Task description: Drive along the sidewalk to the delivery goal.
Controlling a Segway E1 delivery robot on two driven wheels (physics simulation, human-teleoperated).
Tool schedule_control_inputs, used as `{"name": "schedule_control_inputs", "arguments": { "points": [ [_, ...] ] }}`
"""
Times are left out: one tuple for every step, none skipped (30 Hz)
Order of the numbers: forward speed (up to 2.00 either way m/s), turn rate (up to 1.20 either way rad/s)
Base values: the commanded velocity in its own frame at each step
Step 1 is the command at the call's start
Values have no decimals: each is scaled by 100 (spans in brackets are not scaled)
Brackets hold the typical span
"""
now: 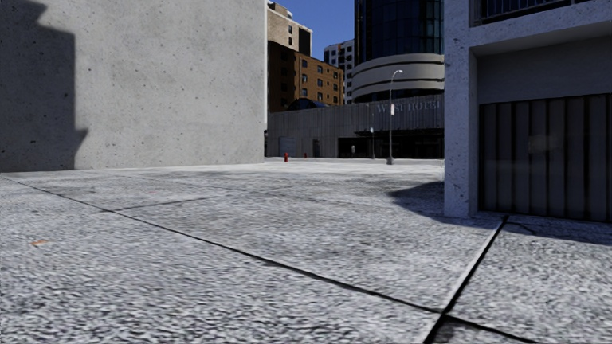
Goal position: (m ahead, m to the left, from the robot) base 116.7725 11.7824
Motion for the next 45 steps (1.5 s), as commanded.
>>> {"name": "schedule_control_inputs", "arguments": {
  "points": [
    [200, 0],
    [200, 0],
    [200, 0],
    [200, 0],
    [200, 0],
    [200, 0],
    [200, 0],
    [200, 0],
    [200, 0],
    [200, 0],
    [200, 0],
    [200, 0],
    [200, 0],
    [200, 0],
    [200, 0],
    [200, 0],
    [200, 0],
    [200, 0],
    [200, 0],
    [200, 0],
    [200, 0],
    [200, 0],
    [200, 0],
    [200, 0],
    [200, 0],
    [200, 0],
    [200, 0],
    [200, 0],
    [200, 0],
    [200, 0],
    [200, 0],
    [200, 0],
    [200, 0],
    [200, 0],
    [200, 0],
    [200, 0],
    [200, 0],
    [200, 0],
    [200, 0],
    [200, 0],
    [200, 0],
    [200, 0],
    [200, 0],
    [200, 0],
    [200, 0]
  ]
}}
